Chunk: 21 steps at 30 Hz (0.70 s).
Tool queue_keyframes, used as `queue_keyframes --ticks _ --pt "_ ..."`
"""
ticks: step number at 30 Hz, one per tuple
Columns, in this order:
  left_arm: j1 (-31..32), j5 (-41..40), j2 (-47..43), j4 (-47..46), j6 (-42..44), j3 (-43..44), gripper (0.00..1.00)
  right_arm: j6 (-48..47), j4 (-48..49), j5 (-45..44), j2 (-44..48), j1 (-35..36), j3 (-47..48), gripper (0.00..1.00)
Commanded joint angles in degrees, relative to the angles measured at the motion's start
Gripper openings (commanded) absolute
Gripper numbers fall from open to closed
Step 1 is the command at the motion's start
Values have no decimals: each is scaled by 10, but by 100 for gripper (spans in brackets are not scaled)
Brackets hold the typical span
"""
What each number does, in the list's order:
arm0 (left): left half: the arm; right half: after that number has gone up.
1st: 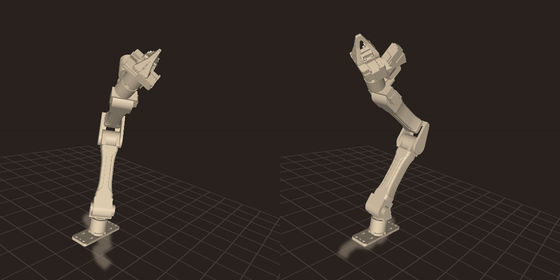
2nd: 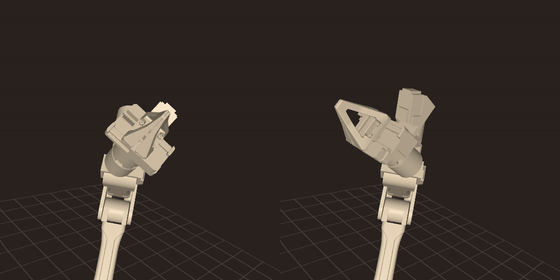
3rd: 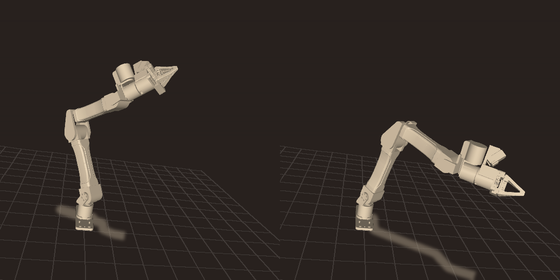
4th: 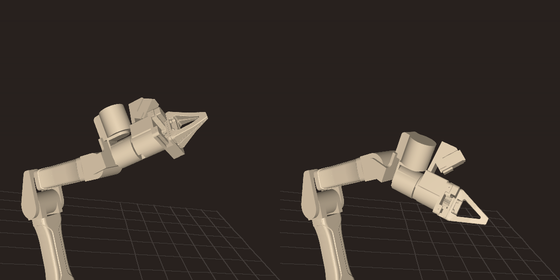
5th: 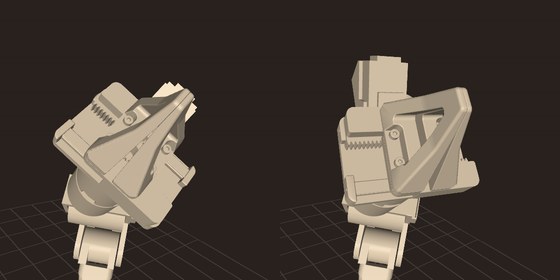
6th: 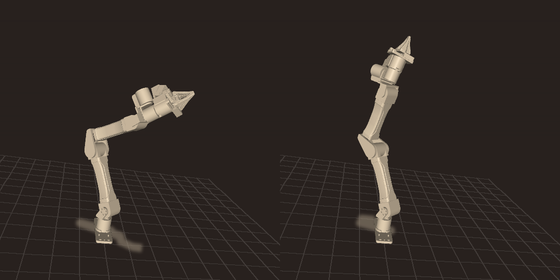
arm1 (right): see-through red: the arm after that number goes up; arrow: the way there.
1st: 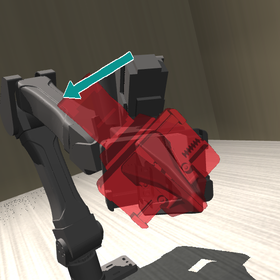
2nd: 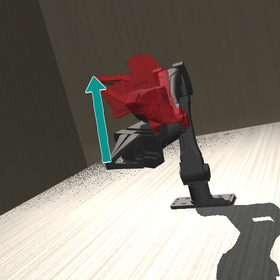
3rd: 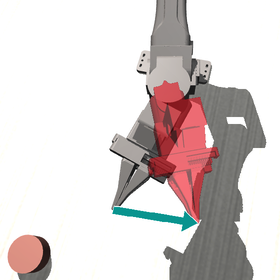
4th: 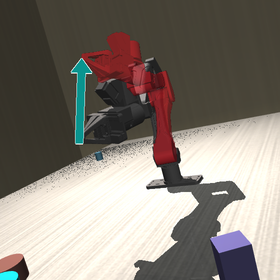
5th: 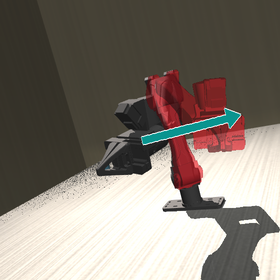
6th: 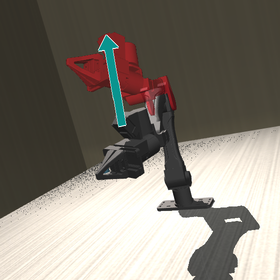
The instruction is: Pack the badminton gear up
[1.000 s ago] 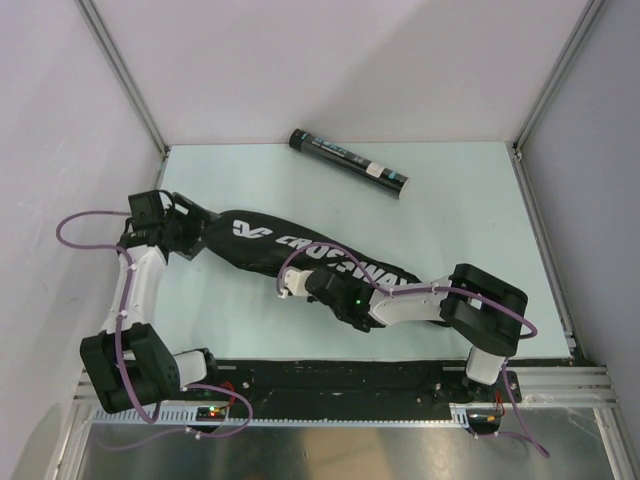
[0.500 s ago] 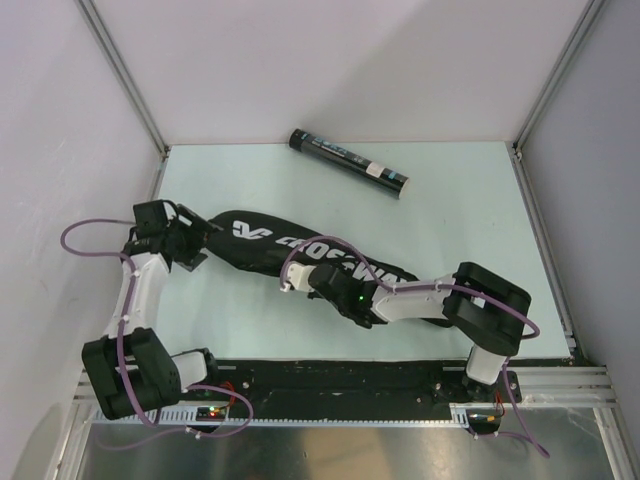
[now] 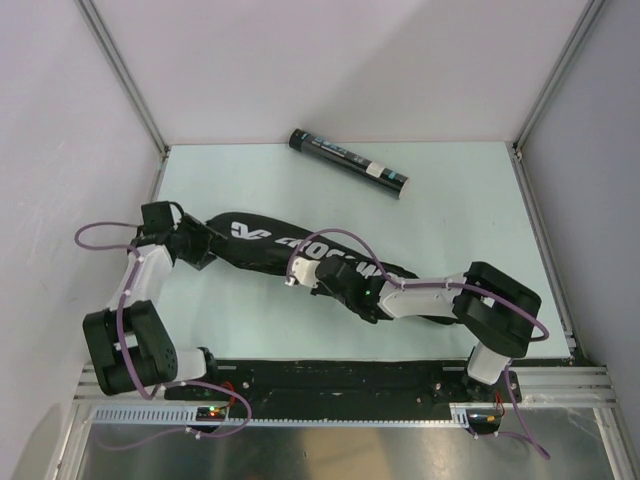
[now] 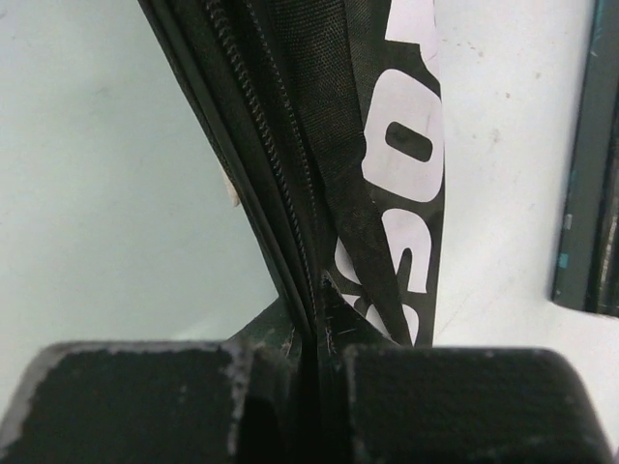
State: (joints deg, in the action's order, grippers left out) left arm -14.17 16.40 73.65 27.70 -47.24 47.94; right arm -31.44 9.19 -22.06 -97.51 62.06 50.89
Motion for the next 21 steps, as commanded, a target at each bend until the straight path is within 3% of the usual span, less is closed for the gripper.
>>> queue_keyframes --ticks 1,5,7,9,12,14,17,21 --pt "-4 46 35 -32 -3 5 56 27 25 62 36 -8 2 0" --pt "-4 55 42 -37 -13 10 32 52 1 89 56 -11 1 11" --pt "-4 56 37 -38 -19 9 14 75 -14 107 69 -12 2 22" --pt "-4 52 29 -39 -27 5 4 100 -31 129 84 -13 4 34" --pt "-4 41 18 -39 -37 0 1 136 -93 152 95 -6 37 55" --pt "-4 38 16 -39 -39 -1 0 162 -133 158 97 -4 63 63" --pt "-3 44 18 -39 -42 -1 0 189 -137 175 104 -13 74 66" --pt "-4 41 13 -39 -47 -1 0 208 -115 206 96 -40 75 59"
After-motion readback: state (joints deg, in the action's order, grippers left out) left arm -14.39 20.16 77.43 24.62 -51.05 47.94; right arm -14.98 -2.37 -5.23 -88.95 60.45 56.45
